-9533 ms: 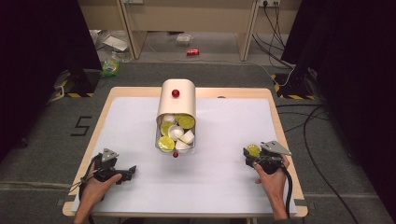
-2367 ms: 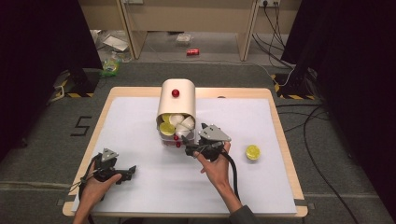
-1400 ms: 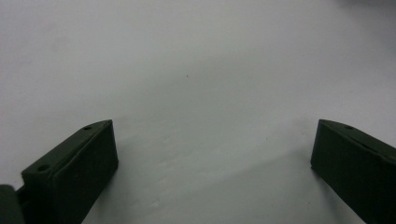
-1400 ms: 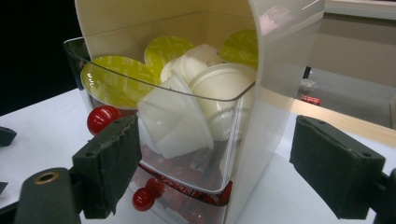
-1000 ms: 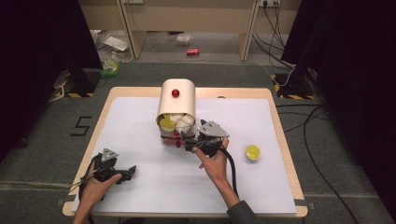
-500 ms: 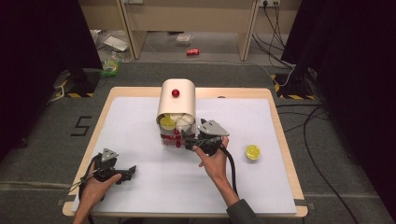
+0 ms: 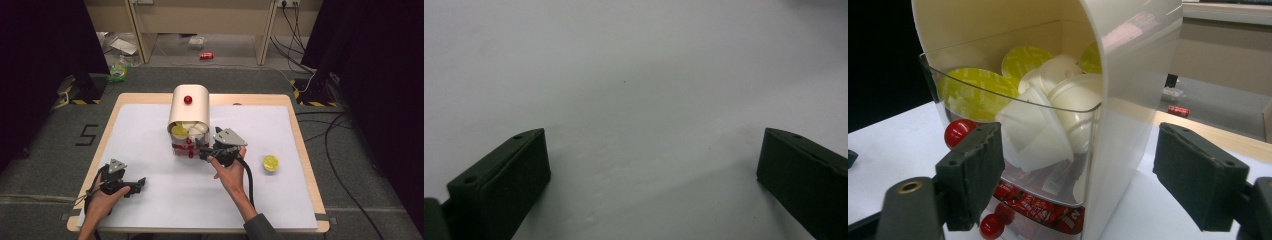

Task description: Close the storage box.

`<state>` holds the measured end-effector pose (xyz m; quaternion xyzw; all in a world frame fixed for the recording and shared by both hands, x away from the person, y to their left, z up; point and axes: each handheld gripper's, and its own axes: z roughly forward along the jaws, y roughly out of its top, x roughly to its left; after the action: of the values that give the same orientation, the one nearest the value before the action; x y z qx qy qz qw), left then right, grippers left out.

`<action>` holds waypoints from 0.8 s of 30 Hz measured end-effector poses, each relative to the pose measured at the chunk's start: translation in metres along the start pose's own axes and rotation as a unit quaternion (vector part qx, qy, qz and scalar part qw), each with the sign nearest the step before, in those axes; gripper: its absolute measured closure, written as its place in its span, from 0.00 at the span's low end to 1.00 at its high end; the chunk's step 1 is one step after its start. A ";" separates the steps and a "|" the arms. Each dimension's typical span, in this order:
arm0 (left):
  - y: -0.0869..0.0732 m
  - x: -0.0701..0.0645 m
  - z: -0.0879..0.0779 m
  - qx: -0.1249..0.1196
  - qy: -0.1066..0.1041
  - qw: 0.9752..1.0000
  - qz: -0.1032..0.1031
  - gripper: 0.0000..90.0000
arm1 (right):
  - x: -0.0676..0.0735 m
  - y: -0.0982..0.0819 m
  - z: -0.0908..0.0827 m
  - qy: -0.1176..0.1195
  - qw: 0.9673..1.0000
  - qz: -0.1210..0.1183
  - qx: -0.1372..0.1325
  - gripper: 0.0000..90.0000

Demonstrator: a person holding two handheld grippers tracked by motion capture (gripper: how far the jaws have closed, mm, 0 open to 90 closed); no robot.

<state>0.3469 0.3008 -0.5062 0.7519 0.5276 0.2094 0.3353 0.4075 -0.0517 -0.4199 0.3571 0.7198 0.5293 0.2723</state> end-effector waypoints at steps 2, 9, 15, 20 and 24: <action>0.000 0.000 0.000 0.000 0.000 1.000 0.000 0.00 | -0.001 0.000 -0.001 -0.001 1.000 -0.007 0.001 0.25; 0.000 0.000 0.000 0.000 0.000 1.000 0.000 0.00 | -0.005 0.000 -0.009 -0.002 1.000 -0.004 0.003 0.25; 0.000 0.000 0.000 0.000 0.000 1.000 0.000 0.00 | -0.008 -0.001 -0.015 -0.002 1.000 -0.008 0.001 0.25; 0.000 0.000 0.000 0.000 0.000 1.000 0.000 0.00 | -0.010 -0.002 -0.020 -0.004 1.000 -0.007 0.002 0.25; 0.000 0.000 0.000 0.000 0.000 1.000 0.000 0.00 | -0.013 -0.005 -0.025 -0.007 1.000 -0.006 0.002 0.25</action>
<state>0.3468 0.3008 -0.5061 0.7519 0.5275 0.2095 0.3353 0.3948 -0.0772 -0.4168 0.3565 0.7212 0.5240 0.2798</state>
